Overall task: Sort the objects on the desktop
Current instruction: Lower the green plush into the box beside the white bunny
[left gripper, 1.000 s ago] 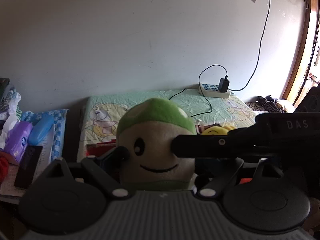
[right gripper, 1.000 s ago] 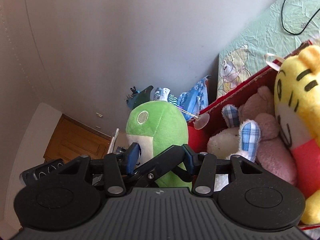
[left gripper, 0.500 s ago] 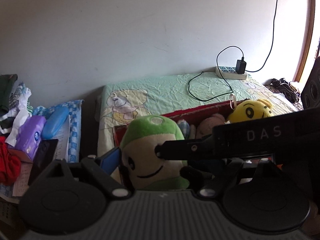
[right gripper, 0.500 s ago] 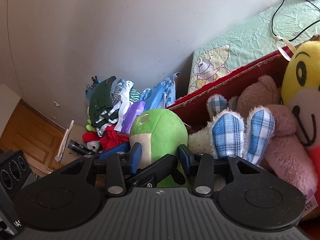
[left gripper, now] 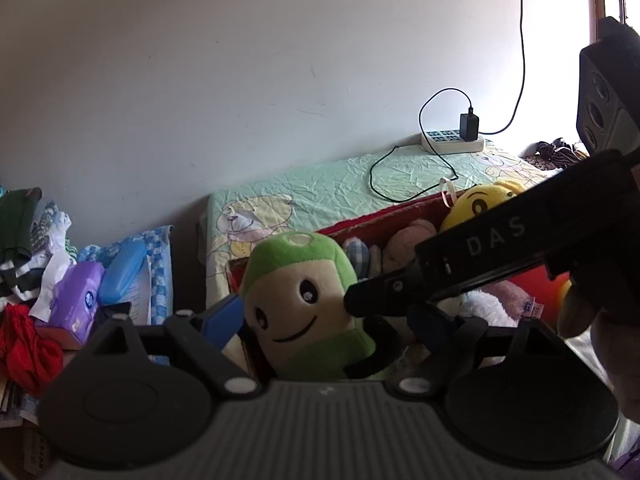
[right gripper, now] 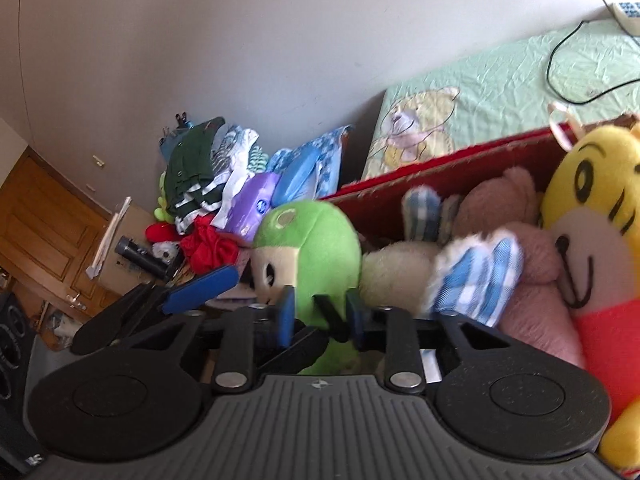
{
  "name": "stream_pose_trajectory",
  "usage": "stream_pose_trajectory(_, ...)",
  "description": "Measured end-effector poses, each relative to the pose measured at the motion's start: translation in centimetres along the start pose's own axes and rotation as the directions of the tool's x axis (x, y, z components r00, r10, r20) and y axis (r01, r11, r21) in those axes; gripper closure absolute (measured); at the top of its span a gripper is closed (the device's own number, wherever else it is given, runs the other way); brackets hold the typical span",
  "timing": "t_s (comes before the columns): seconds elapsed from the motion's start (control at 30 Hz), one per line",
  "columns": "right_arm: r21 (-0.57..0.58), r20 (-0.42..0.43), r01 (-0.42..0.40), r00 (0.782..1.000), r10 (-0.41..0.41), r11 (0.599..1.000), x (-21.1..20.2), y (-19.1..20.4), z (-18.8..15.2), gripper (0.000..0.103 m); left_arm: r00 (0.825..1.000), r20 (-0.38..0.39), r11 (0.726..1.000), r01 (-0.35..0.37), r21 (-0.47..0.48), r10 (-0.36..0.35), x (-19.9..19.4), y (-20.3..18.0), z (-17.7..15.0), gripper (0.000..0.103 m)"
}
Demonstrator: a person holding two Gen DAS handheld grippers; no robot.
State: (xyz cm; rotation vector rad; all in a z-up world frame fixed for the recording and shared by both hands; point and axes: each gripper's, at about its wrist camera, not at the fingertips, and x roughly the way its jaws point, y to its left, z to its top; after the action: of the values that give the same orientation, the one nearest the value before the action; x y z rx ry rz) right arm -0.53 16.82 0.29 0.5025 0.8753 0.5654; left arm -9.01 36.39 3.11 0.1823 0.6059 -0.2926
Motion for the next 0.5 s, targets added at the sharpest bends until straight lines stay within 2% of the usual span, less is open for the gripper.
stream_pose_trajectory(0.1,-0.008,0.000,0.006,1.000,-0.006,1.000,0.7,0.1,0.3,0.087,1.000,0.001,0.999,0.029,-0.027,-0.029,0.0,0.2,0.2,0.015)
stream_pose_trajectory(0.17,-0.061,-0.002,0.027,1.000,-0.027,0.998,1.0,0.8,0.2,0.090,0.999,0.009,0.998,0.048,-0.028,-0.048,-0.2,-0.1,0.2,0.015)
stream_pose_trajectory(0.3,-0.118,-0.070,0.036,0.997,-0.045,0.992,1.6,1.3,-0.2,0.090,0.997,-0.013,0.997,0.082,-0.012,-0.082,0.2,-0.7,0.0,0.014)
stream_pose_trajectory(0.37,-0.108,-0.112,0.032,0.993,-0.044,0.994,1.9,0.9,-0.3,0.090,0.994,-0.027,0.995,0.102,-0.002,-0.102,0.4,-1.1,-0.3,0.014)
stream_pose_trajectory(0.5,-0.102,-0.100,0.036,0.994,-0.047,0.994,2.0,0.5,-0.8,0.091,0.996,-0.030,0.996,0.086,0.028,-0.085,0.5,-2.0,-0.5,0.014)
